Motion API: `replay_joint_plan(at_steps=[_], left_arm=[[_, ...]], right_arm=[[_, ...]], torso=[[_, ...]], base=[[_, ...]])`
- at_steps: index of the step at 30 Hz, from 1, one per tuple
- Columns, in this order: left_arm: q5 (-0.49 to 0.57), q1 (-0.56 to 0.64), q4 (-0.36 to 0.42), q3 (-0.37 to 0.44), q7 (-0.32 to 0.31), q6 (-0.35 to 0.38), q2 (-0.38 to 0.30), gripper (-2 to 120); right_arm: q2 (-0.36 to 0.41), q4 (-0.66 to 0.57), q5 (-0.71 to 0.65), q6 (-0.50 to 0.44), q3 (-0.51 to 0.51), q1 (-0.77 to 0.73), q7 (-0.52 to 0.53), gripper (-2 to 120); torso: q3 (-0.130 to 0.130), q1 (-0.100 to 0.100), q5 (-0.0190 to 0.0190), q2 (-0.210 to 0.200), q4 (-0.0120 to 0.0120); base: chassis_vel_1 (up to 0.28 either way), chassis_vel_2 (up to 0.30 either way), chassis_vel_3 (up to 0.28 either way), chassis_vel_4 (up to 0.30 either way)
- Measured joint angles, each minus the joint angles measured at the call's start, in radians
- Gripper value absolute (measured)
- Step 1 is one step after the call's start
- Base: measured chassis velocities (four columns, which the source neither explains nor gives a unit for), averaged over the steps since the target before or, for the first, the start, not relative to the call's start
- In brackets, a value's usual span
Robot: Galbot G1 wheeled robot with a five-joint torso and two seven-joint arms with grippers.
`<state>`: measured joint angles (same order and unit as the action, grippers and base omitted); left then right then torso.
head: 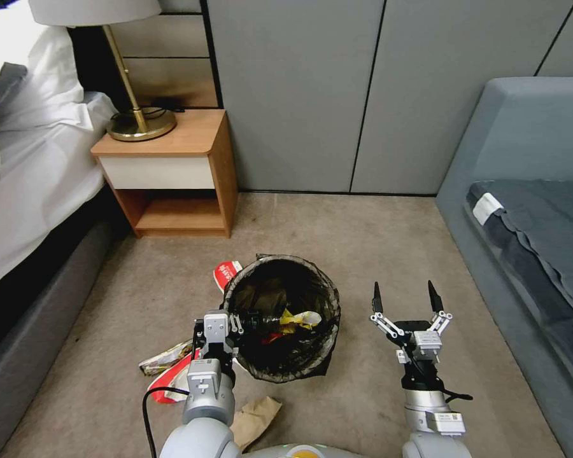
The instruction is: Pick up the trash bin, then pick up the garbage from the floor and place it into the trash bin.
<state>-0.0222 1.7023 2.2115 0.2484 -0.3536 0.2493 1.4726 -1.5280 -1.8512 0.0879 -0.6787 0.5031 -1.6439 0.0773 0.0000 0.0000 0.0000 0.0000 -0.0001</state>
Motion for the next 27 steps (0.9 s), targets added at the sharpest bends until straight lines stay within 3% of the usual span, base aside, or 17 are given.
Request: replay_joint_plan(at_steps=[27], left_arm=[[-0.010,0.006,0.005,-0.003,0.001,-0.003,0.001,0]], right_arm=[[0.004,-0.023,-0.028,0.018,-0.007,0.016,-0.002,100]], torso=[[0.000,0.000,0.0000,0.000,0.0001]], base=[[0.112,0.114,0.110,0.111]])
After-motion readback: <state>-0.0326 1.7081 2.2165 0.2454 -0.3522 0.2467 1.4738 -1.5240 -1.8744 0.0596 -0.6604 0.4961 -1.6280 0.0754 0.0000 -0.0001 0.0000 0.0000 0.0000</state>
